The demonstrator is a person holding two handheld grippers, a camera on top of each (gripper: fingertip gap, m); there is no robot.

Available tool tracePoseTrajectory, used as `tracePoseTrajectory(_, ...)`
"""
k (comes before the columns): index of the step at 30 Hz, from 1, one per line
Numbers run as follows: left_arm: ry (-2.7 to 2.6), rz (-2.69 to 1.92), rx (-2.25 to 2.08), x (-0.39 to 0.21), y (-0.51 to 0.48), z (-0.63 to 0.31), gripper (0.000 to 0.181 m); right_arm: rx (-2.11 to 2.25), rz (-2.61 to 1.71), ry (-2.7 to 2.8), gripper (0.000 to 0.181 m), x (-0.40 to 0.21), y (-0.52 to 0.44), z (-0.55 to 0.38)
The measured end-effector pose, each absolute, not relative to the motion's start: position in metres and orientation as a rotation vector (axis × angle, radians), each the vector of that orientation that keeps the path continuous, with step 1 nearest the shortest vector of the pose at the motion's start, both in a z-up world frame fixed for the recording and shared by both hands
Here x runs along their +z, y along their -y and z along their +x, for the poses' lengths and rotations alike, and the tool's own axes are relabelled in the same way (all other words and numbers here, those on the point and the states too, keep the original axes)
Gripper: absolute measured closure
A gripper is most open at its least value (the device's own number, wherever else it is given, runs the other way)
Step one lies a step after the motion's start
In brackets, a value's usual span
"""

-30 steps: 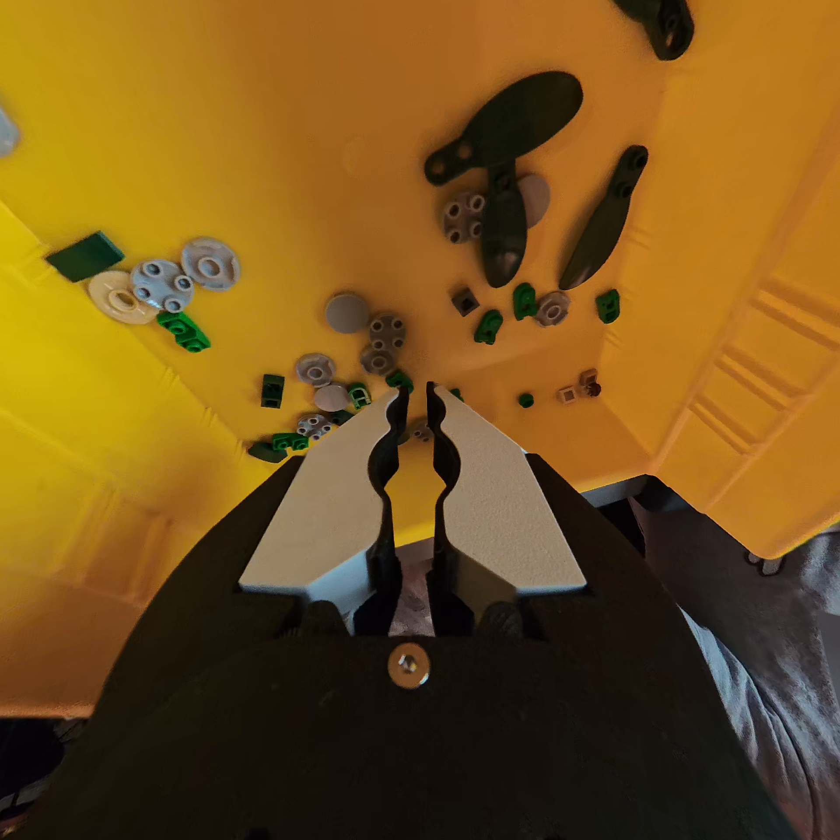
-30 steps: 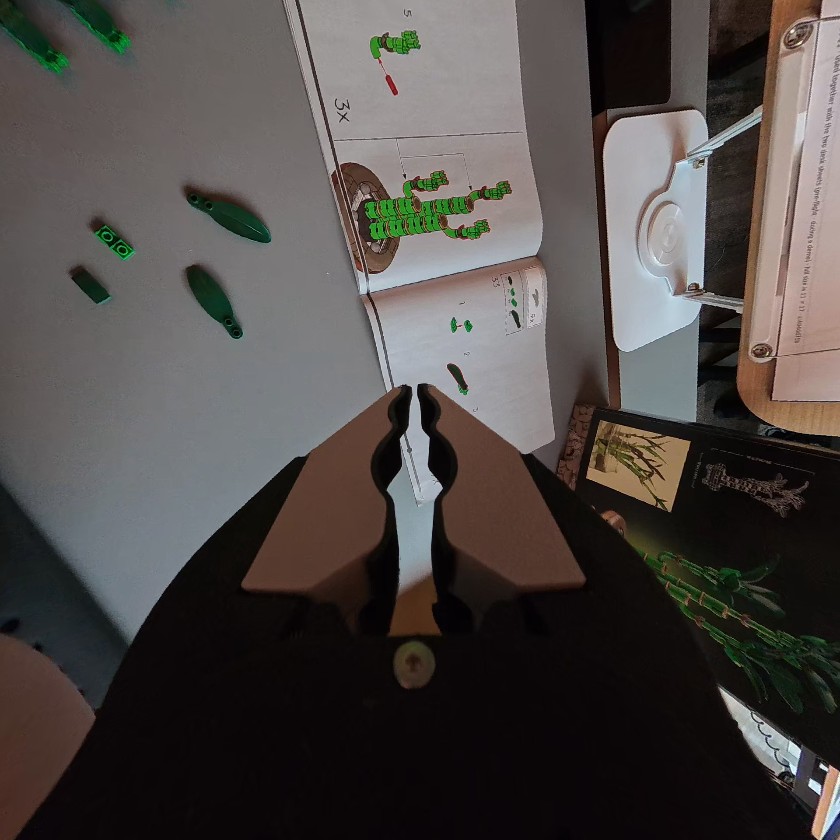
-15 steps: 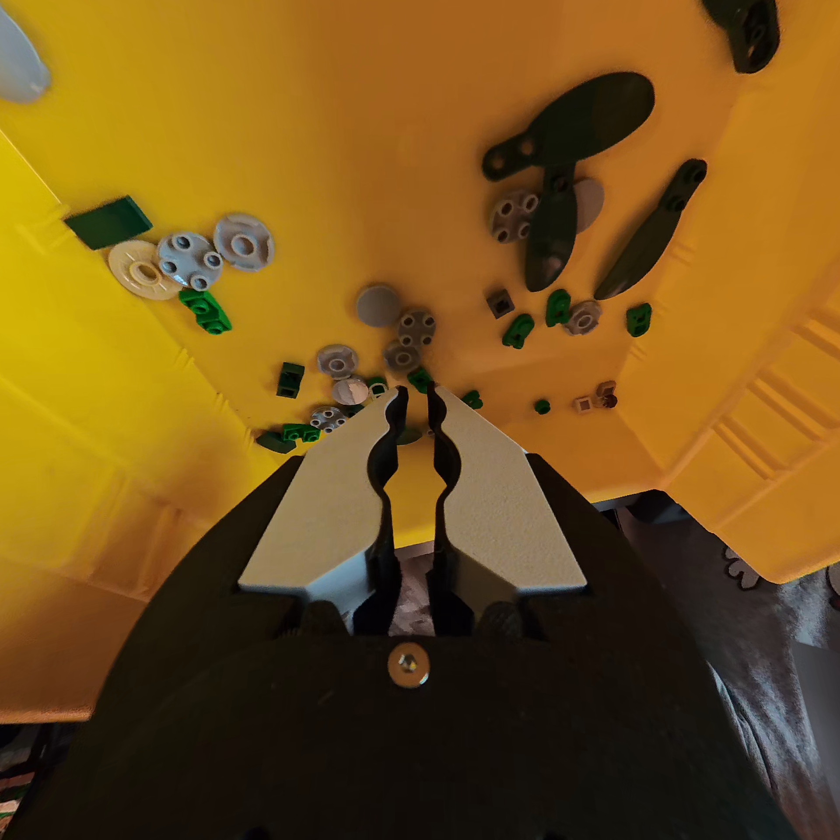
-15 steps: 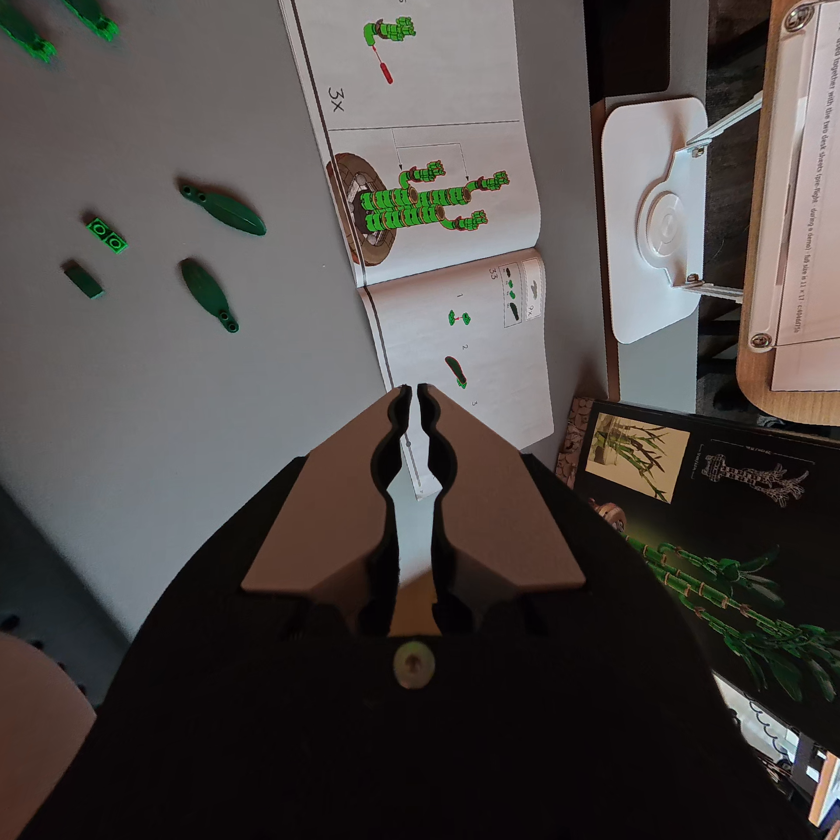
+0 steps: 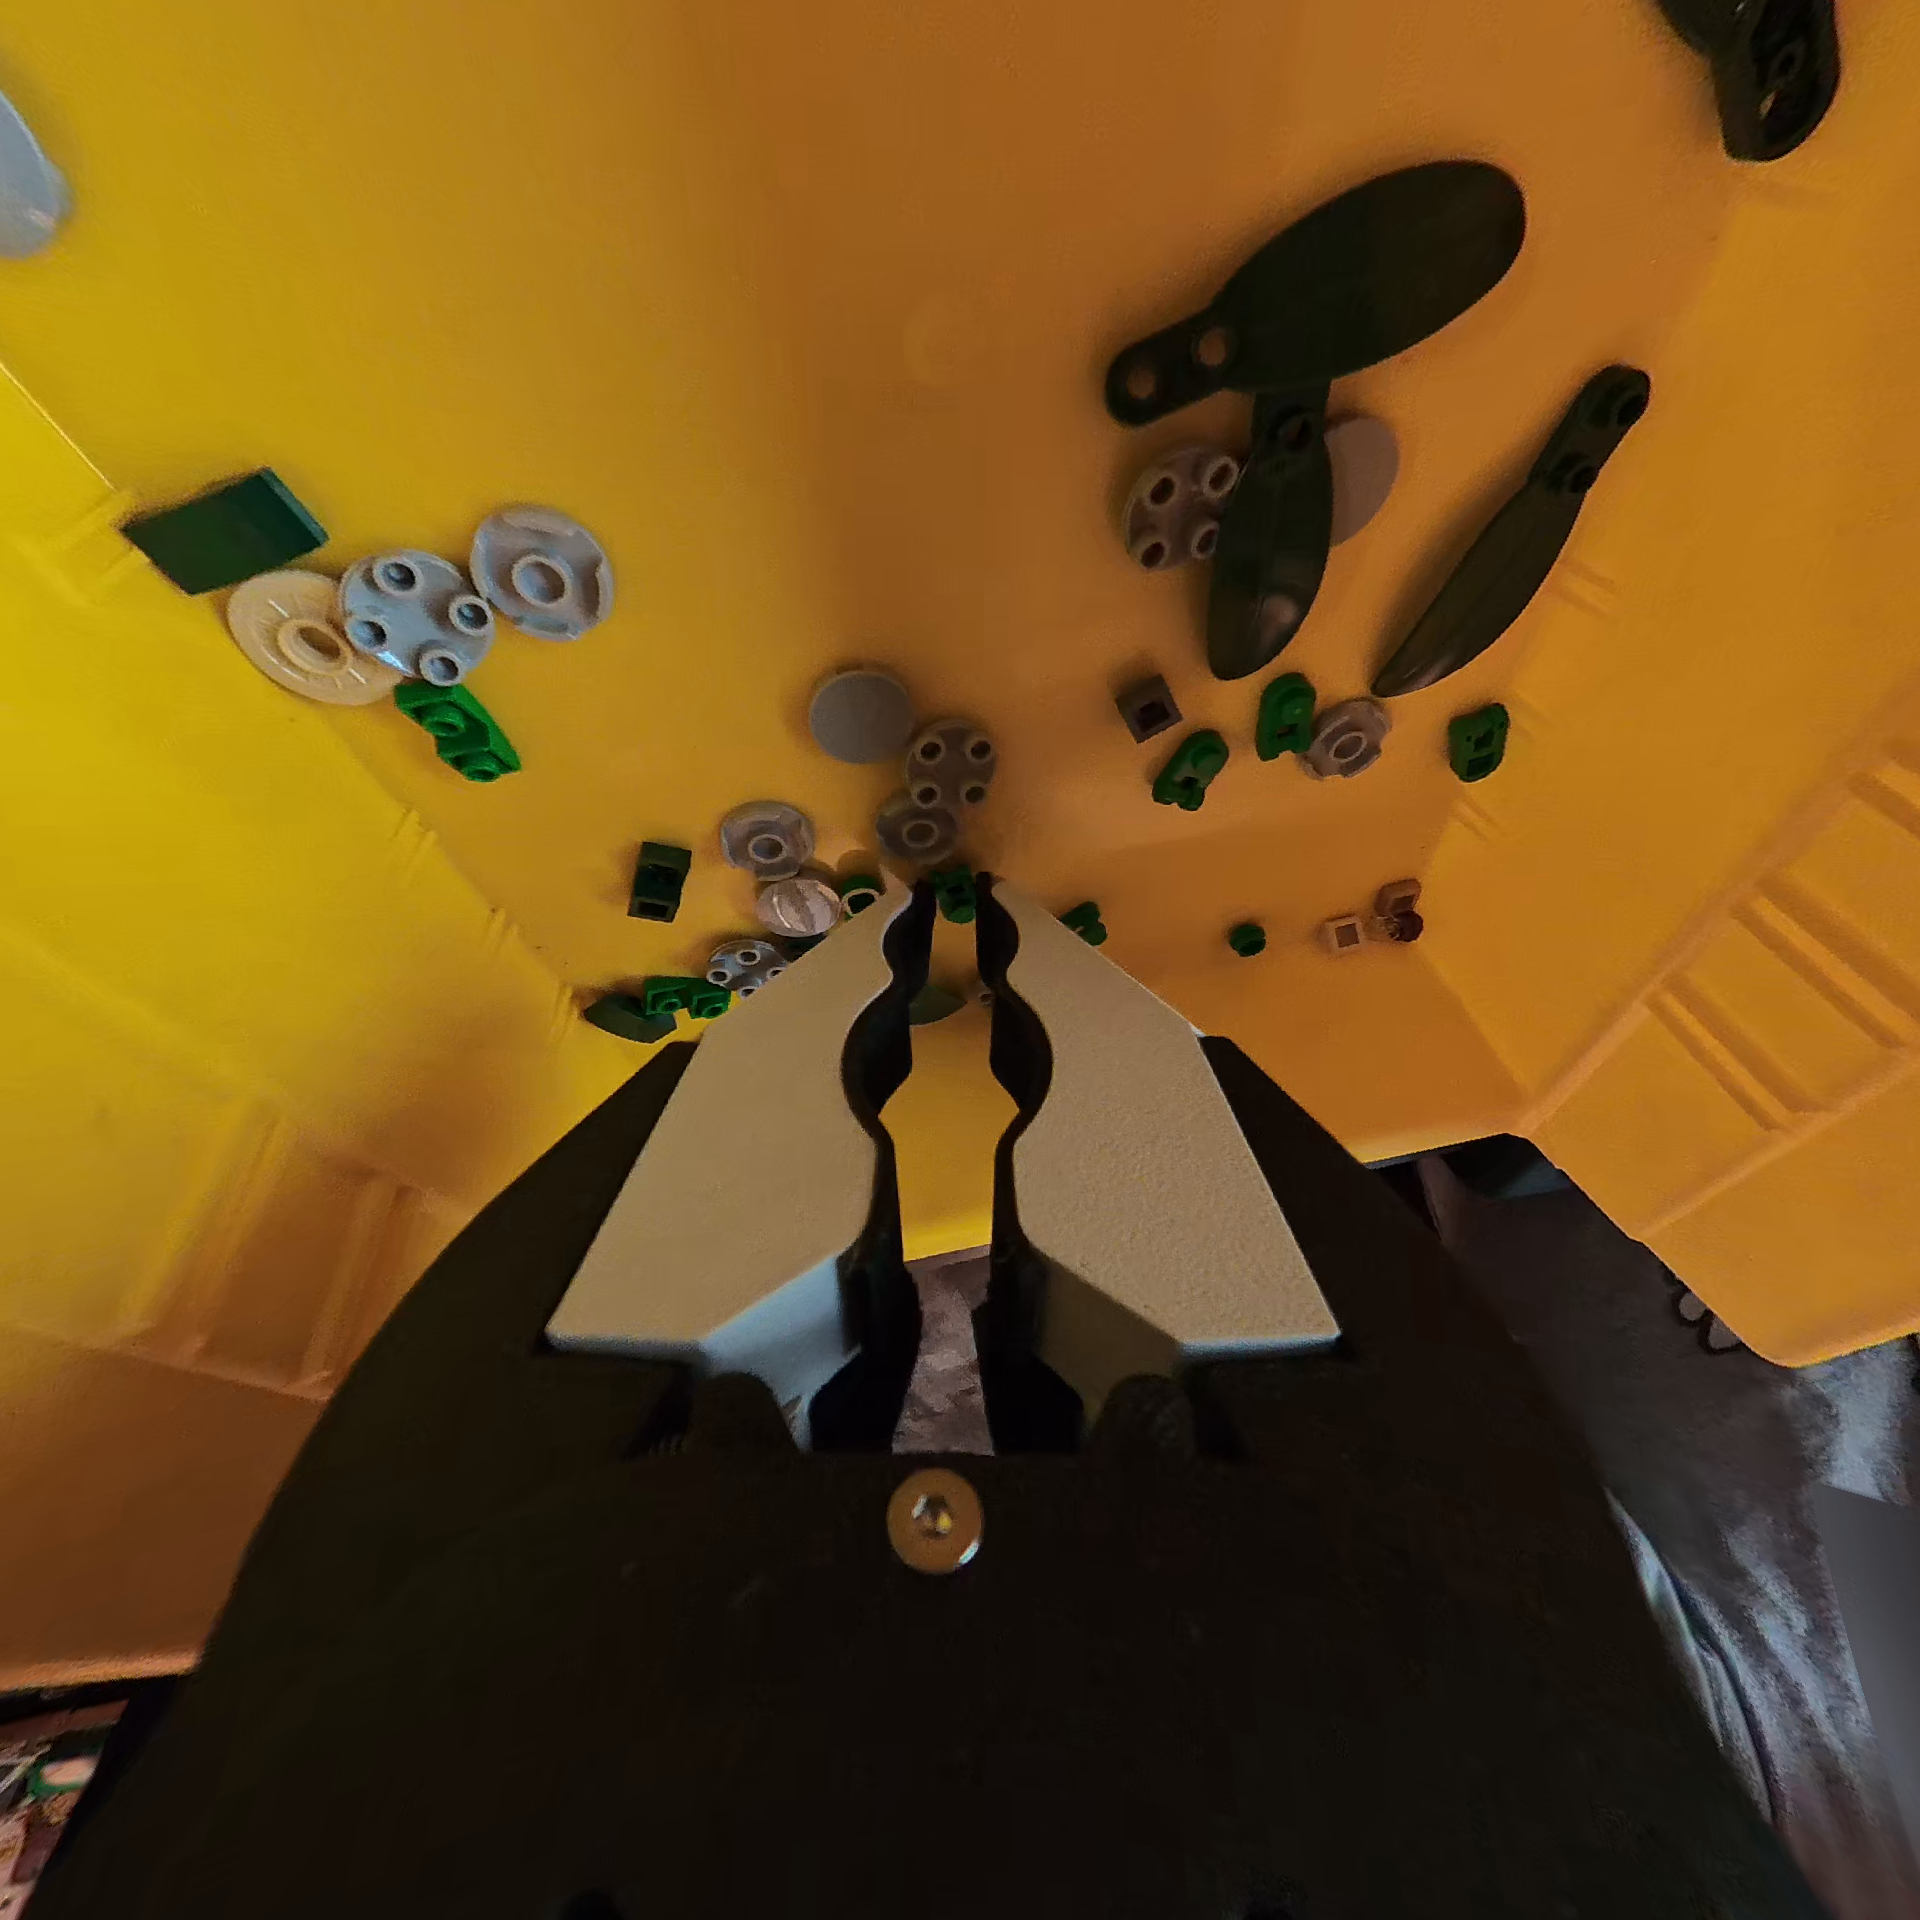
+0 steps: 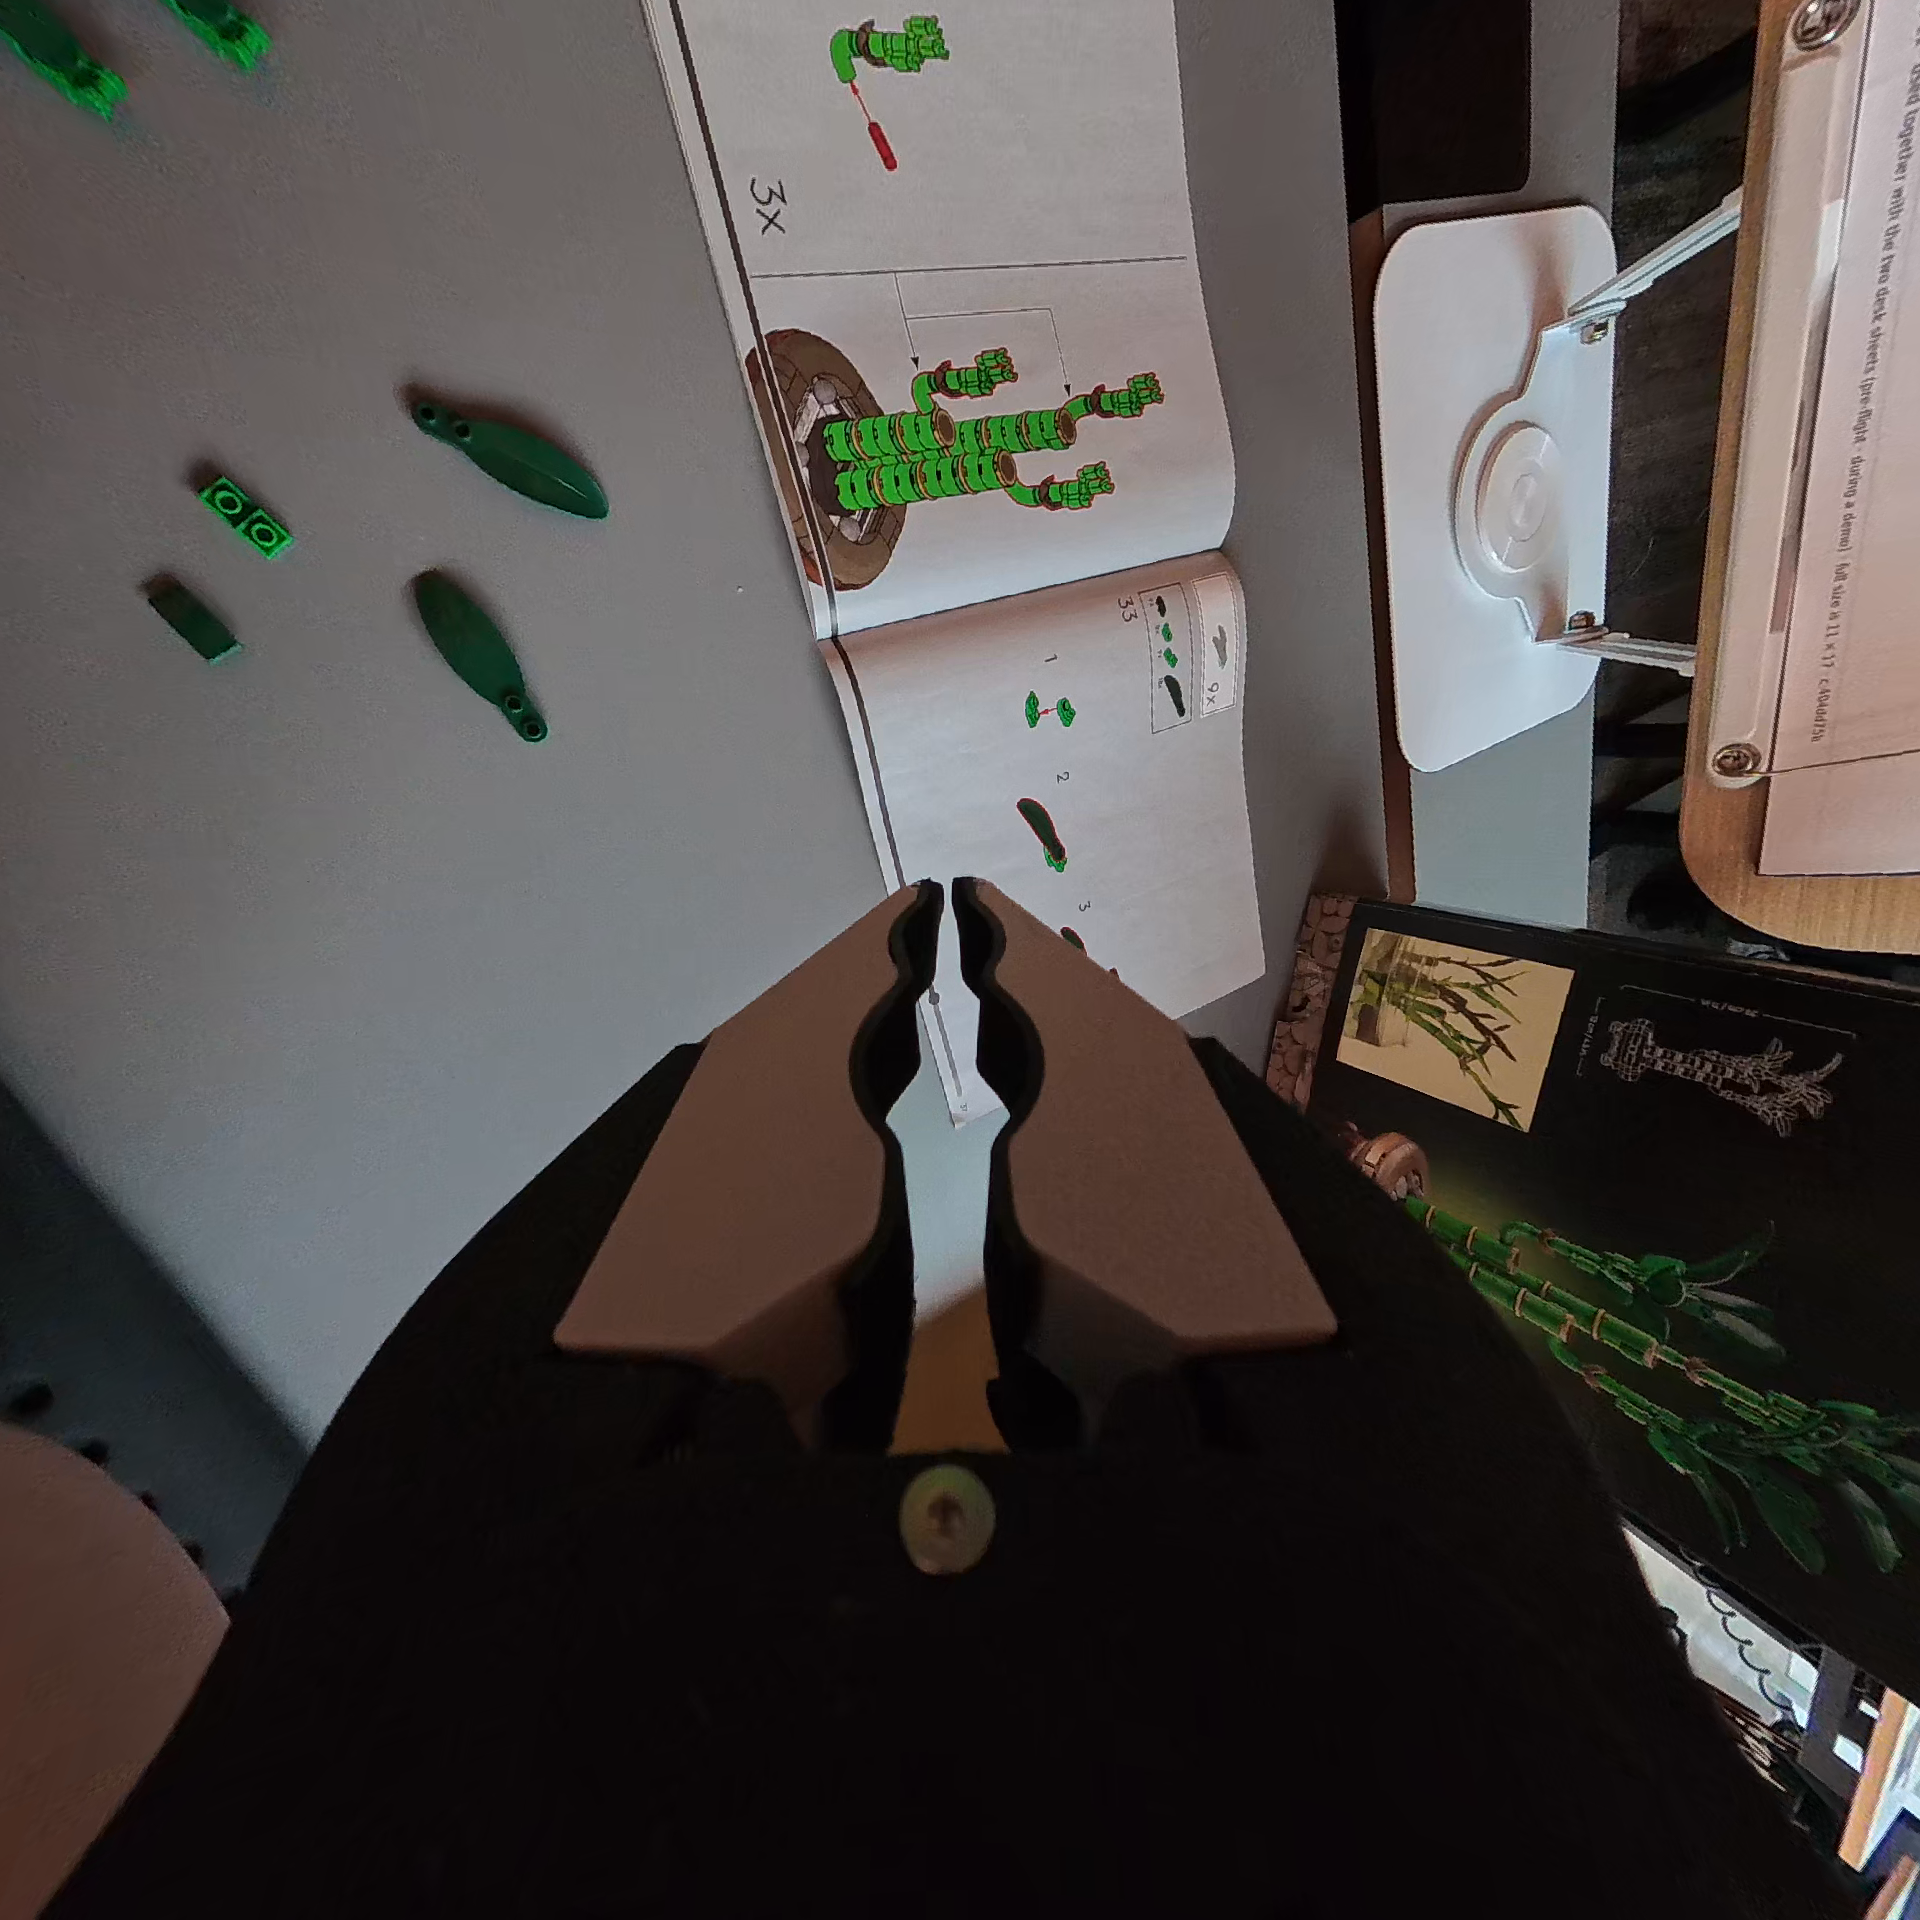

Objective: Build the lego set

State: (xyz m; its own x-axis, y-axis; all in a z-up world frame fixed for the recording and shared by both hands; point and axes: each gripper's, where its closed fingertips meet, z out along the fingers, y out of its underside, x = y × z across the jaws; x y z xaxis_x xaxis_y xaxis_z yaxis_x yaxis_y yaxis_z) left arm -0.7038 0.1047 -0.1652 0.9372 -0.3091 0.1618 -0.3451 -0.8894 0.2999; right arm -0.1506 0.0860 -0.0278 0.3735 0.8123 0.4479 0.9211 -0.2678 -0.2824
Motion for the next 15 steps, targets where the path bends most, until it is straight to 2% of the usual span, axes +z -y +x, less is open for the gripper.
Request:
tracePoseTrajectory(9, 0.575, 2.868, 0.144, -0.134, -0.099, -0.708, 0.175, -0.254, -2.142, 1.482, 0.179, -0.028, -0.085, -0.148)
tracePoseTrajectory(15, 0.606, 3.057, -0.153, -0.084, -0.081, -0.691, 0.175, -0.146, -2.136, 1.454, 0.179, -0.031, -0.096, -0.147)
